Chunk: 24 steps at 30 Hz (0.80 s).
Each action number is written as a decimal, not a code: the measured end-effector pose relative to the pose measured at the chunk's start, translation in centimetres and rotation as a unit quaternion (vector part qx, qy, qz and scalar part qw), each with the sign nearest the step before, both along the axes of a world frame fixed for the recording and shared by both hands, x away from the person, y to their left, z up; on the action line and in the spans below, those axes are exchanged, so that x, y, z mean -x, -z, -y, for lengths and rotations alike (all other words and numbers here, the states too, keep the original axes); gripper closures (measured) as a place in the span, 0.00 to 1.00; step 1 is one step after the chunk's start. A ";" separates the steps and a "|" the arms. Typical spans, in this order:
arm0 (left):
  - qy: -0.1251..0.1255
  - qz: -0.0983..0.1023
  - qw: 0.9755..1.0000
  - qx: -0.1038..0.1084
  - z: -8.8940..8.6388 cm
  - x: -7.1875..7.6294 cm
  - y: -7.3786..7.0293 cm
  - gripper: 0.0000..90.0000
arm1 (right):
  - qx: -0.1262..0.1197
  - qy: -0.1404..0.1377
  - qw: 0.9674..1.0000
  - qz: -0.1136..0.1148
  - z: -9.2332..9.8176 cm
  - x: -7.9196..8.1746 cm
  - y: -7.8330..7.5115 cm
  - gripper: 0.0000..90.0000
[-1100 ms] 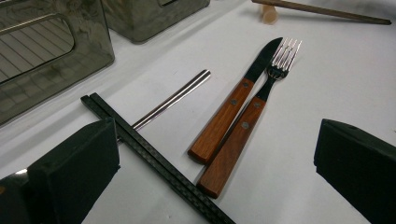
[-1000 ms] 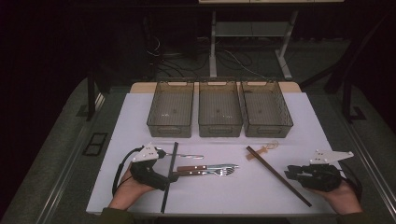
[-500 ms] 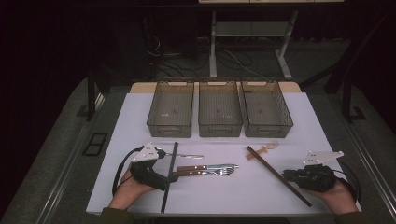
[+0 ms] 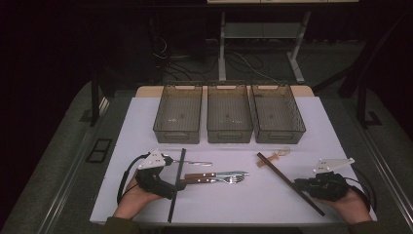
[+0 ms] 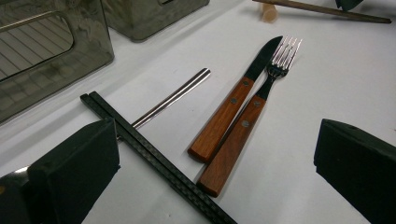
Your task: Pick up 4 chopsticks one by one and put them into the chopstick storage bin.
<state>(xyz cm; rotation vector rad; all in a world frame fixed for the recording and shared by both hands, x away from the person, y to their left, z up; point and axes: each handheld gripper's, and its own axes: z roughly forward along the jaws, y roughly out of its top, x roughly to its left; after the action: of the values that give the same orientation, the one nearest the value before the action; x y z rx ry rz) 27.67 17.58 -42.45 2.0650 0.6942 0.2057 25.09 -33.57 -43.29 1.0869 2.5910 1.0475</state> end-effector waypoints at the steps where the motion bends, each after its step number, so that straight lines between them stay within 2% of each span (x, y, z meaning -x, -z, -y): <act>1: 0.000 0.000 1.000 0.001 0.0 0.0 0.0 0.00 | 0.003 0.000 1.000 0.000 0.0 0.0 0.0 0.89; 15: 0.000 0.000 1.000 0.000 0.0 0.0 0.0 0.00 | 0.017 0.006 1.000 -0.001 0.1 -0.3 0.3 0.90; 24: 0.000 0.000 1.000 0.000 0.0 0.0 0.0 0.00 | 0.036 0.011 0.999 -0.006 -0.4 -0.7 0.8 0.91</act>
<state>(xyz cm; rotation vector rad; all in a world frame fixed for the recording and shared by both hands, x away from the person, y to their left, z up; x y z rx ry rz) 27.64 17.60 -42.43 2.0646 0.6935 0.2064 25.74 -33.21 -44.13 1.1058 2.5977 0.9382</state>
